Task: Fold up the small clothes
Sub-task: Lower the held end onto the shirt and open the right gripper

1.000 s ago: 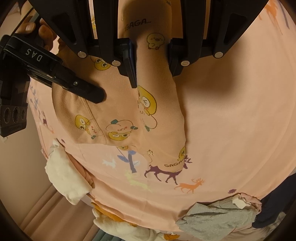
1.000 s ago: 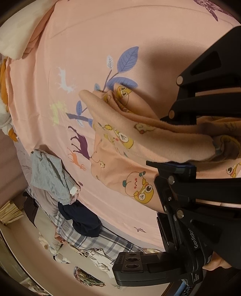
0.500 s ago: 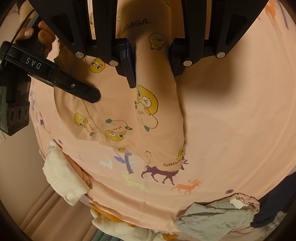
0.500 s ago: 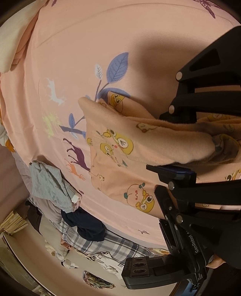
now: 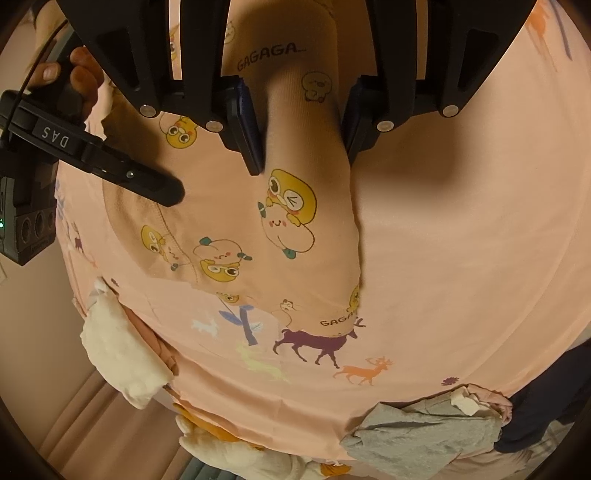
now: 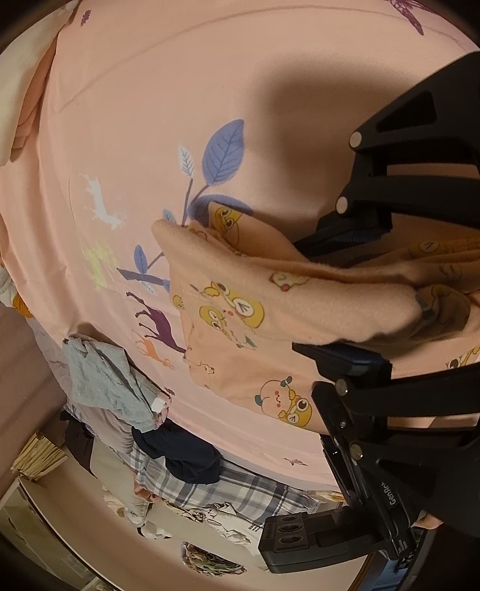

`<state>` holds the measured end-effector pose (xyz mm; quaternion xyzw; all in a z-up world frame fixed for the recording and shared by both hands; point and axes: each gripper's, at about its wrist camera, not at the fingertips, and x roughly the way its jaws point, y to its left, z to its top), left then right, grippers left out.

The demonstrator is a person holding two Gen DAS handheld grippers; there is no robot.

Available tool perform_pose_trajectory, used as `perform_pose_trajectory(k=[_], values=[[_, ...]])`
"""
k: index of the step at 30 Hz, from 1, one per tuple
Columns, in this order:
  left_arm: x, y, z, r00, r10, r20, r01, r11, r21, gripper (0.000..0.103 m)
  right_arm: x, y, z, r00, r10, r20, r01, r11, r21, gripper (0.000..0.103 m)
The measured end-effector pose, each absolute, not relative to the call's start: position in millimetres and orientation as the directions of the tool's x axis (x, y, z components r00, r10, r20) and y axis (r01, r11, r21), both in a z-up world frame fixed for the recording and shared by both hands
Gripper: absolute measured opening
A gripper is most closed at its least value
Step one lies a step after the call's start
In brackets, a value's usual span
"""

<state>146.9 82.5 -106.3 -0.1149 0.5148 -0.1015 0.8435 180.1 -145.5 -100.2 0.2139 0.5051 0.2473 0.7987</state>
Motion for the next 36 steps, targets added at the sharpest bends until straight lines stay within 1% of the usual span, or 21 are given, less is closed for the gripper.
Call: perform_pose_trajectory(k=[8,25,27,29,36], values=[[144,88,-105,0.457,-0.276,-0.846,0.05,0.957,-0.286,0.044,179,-155,-101,0.372,0.614,-0.696,-0.162,0.781,0.603,0.046],[133,98,-102,0.469,-0.257,-0.845,0.038,0.962,-0.272,0.047,172,-170,-101,0.385,0.611,-0.692,-0.131,0.778,0.614,0.046],[131,100,-101,0.47,-0.254,-0.845,0.036,0.962,-0.269,0.049,171,-171,-100,0.387,0.607,-0.694,-0.129,0.781,0.611,0.046],[129,102,-101,0.473,-0.247,-0.846,0.029,0.964,-0.265,0.053,170,-173,-99,0.39,0.605,-0.694,-0.128,0.782,0.61,0.046],[121,111,-100,0.476,-0.245,-0.845,0.02,0.963,-0.268,0.054,167,-176,-96,0.4,0.595,-0.697,-0.118,0.788,0.605,0.046]])
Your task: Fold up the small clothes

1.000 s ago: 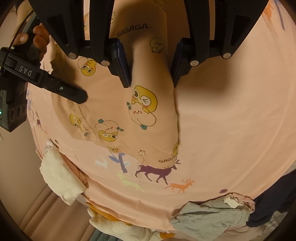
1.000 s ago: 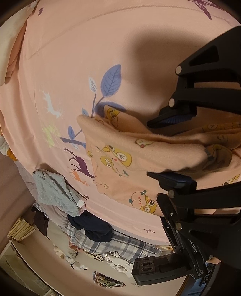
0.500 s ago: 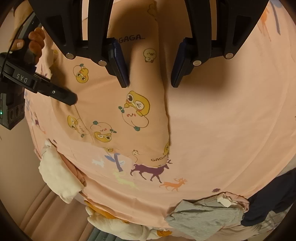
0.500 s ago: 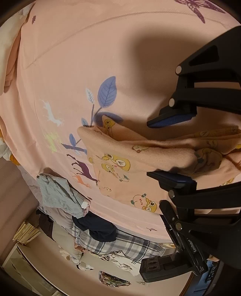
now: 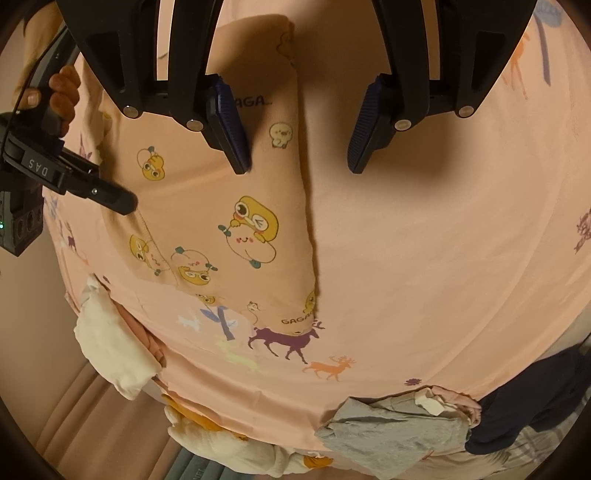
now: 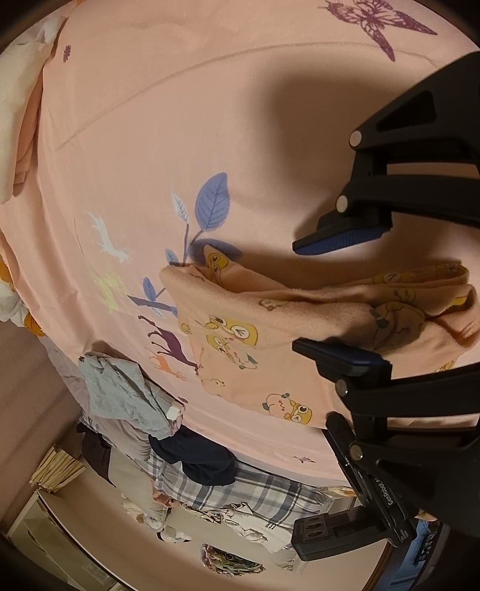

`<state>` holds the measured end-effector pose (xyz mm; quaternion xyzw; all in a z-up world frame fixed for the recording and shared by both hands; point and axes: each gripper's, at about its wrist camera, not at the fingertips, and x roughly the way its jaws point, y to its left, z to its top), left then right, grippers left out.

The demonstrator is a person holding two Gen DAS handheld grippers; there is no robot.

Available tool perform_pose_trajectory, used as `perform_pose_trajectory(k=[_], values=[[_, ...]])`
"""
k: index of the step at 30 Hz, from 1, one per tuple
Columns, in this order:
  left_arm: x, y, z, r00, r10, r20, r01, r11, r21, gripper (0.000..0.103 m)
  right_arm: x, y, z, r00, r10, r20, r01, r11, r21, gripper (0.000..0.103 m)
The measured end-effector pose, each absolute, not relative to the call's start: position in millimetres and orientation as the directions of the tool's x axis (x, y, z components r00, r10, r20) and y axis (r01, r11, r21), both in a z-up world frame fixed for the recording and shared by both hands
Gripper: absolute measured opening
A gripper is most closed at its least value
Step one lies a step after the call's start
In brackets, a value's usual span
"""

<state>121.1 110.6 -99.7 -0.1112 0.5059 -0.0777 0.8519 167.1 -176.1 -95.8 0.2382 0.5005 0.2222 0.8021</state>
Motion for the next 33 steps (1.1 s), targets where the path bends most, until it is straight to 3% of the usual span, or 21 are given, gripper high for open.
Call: perform_pose_trajectory(k=[13,19,25,33], values=[[99,119,-90,0.498,-0.158,-0.853,0.001,0.983,-0.182,0.054,163,-190,-65,0.508,0.492,-0.707,-0.135,0.856,0.499,0.045],[89,114,-75,0.539,-0.168,-0.825,0.027,0.983,-0.182,0.054,160,-172,-46,0.537,0.505,-0.676,-0.232,0.859,0.457,0.035],[86,93,-71,0.54,-0.213,-0.814,0.104,0.977,-0.186,0.034,168,-141,-54,0.49,0.51,-0.707,-0.302,0.86,0.411,0.024],[86,75,-102,0.467,-0.212,-0.858,0.145,0.976,-0.162,0.033,188,-131,-82,0.428,0.432,-0.794,-0.249,0.901,0.356,0.017]])
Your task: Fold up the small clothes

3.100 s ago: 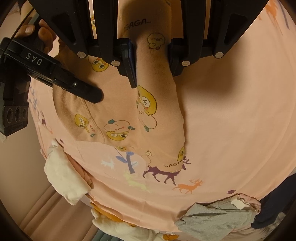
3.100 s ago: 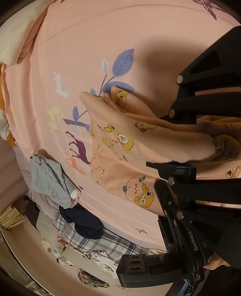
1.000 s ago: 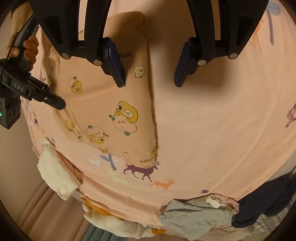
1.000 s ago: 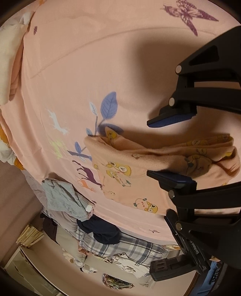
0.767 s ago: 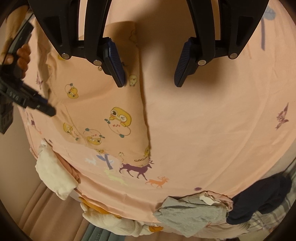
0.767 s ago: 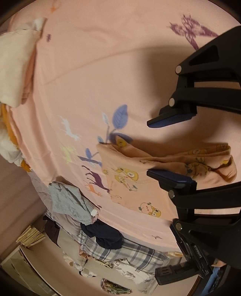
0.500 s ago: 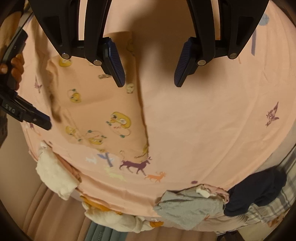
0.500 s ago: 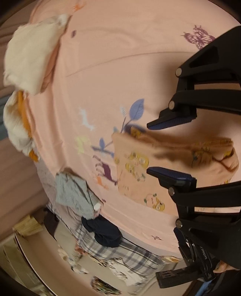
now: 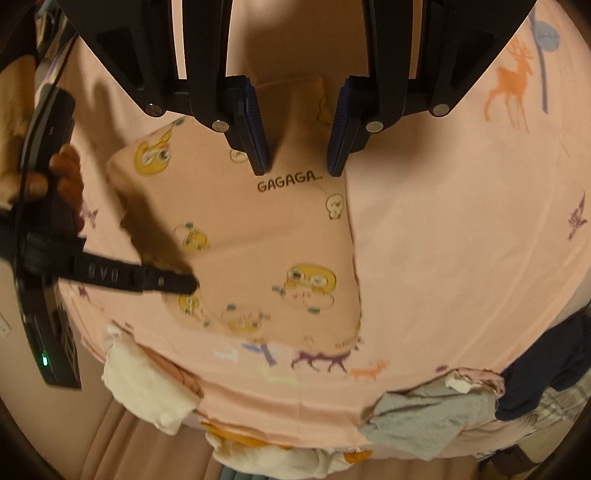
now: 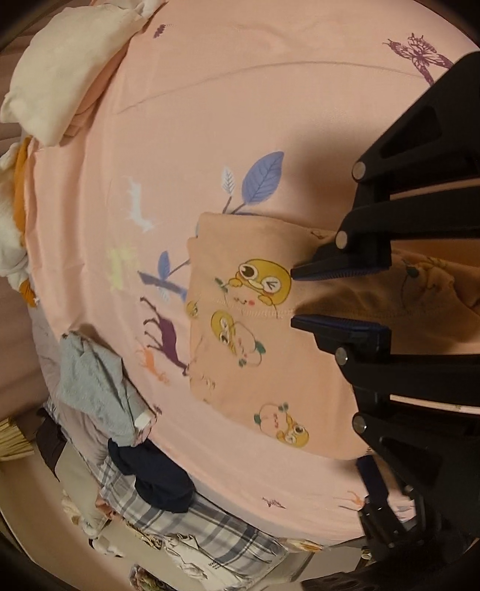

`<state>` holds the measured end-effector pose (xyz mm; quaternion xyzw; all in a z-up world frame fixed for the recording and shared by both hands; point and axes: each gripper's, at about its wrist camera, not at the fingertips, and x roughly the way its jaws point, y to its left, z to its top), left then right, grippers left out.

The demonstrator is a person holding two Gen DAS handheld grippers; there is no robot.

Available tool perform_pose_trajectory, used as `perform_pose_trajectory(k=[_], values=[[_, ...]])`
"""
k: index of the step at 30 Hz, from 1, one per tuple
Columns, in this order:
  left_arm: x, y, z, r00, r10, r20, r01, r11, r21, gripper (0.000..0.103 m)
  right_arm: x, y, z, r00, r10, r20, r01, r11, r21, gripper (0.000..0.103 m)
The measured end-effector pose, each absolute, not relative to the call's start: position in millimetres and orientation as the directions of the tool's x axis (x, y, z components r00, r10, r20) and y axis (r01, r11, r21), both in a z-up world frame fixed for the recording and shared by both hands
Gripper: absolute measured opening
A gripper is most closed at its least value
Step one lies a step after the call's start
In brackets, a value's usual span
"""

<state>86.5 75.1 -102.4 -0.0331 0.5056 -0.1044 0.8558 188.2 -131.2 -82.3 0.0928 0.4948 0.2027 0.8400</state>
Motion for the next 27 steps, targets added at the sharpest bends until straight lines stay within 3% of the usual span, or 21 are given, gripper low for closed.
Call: perform_pose_trajectory(k=[6,7,14,27], values=[[83,77,-101,0.463,-0.223,-0.858,0.14,0.974,-0.178,0.033,183,-135,-81,0.443,0.449,-0.776,-0.225,0.894,0.388,0.018],[84,79,-97,0.473,-0.233,-0.85,0.136,0.972,-0.191,0.033,178,-137,-77,0.452,0.47,-0.758,-0.24,0.883,0.404,0.022],[99,82,-82,0.538,-0.235,-0.81,0.108,0.972,-0.21,0.033,133,-142,-54,0.467,0.562,-0.683,-0.369,0.826,0.427,0.021],[103,83,-97,0.514,-0.207,-0.833,0.086,0.978,-0.191,0.033,94,-135,-84,0.392,0.494,-0.776,-0.425,0.845,0.324,0.019]])
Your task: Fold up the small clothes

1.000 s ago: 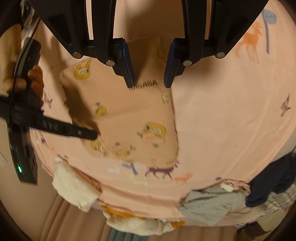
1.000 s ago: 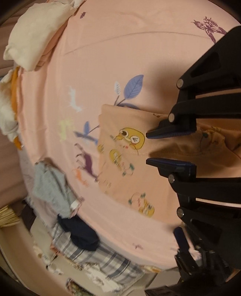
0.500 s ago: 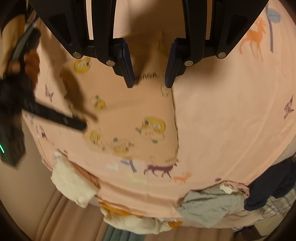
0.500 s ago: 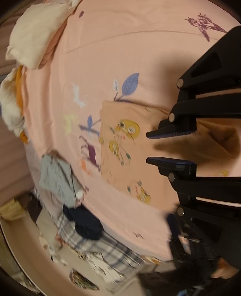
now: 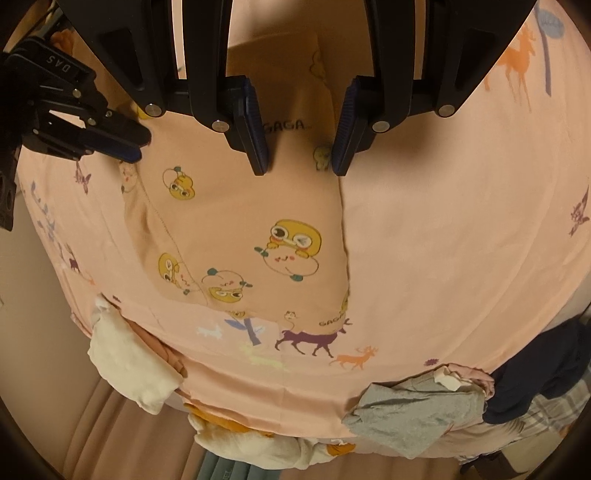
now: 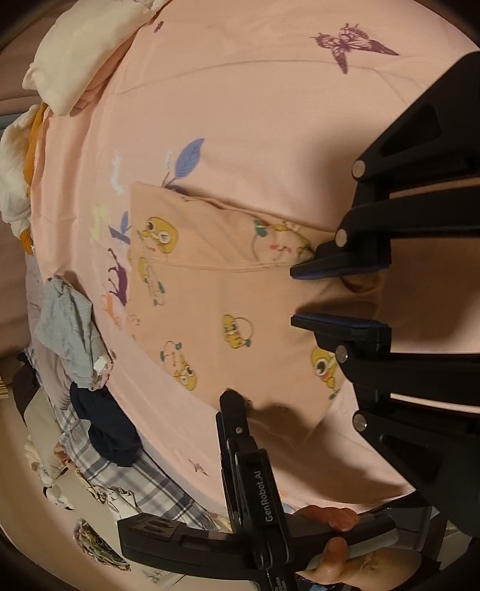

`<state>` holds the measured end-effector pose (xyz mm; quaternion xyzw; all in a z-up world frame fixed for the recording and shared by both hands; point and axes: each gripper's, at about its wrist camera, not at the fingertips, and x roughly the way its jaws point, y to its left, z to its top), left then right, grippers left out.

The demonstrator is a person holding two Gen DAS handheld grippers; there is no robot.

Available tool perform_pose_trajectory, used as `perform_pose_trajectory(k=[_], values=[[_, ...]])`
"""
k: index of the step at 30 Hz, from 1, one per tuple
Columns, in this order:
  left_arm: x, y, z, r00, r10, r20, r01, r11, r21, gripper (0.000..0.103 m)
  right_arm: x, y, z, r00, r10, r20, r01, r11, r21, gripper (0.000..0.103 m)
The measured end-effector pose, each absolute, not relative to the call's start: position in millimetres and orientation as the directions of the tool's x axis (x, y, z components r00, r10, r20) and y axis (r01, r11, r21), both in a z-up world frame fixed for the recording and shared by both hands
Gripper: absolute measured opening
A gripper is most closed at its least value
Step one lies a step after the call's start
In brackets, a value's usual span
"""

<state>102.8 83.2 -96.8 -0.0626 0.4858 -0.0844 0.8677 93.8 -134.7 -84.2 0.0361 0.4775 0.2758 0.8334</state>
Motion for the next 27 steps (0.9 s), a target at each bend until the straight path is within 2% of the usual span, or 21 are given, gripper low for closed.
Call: perform_pose_trajectory(k=[19,21,23,24,26,27], values=[[59,81,-101,0.48,-0.181,-0.858,0.06,0.983,-0.174,0.034,68,-142,-77,0.381,0.486,-0.787,-0.396,0.855,0.336,0.022],[56,79,-97,0.484,-0.168,-0.859,0.057,0.985,-0.161,0.036,63,-142,-73,0.385,0.491,-0.781,-0.393,0.853,0.343,0.026],[52,76,-92,0.49,-0.155,-0.858,0.057,0.988,-0.146,0.037,58,-144,-68,0.391,0.499,-0.773,-0.386,0.852,0.355,0.037],[50,75,-89,0.495,-0.152,-0.855,0.059,0.988,-0.141,0.039,55,-145,-66,0.395,0.504,-0.768,-0.382,0.851,0.362,0.039],[46,74,-85,0.505,-0.143,-0.851,0.059,0.99,-0.131,0.053,50,-145,-61,0.404,0.508,-0.761,-0.379,0.85,0.366,0.044],[43,73,-81,0.514,-0.14,-0.847,0.059,0.99,-0.128,0.056,48,-146,-58,0.408,0.508,-0.758,-0.378,0.85,0.367,0.045]])
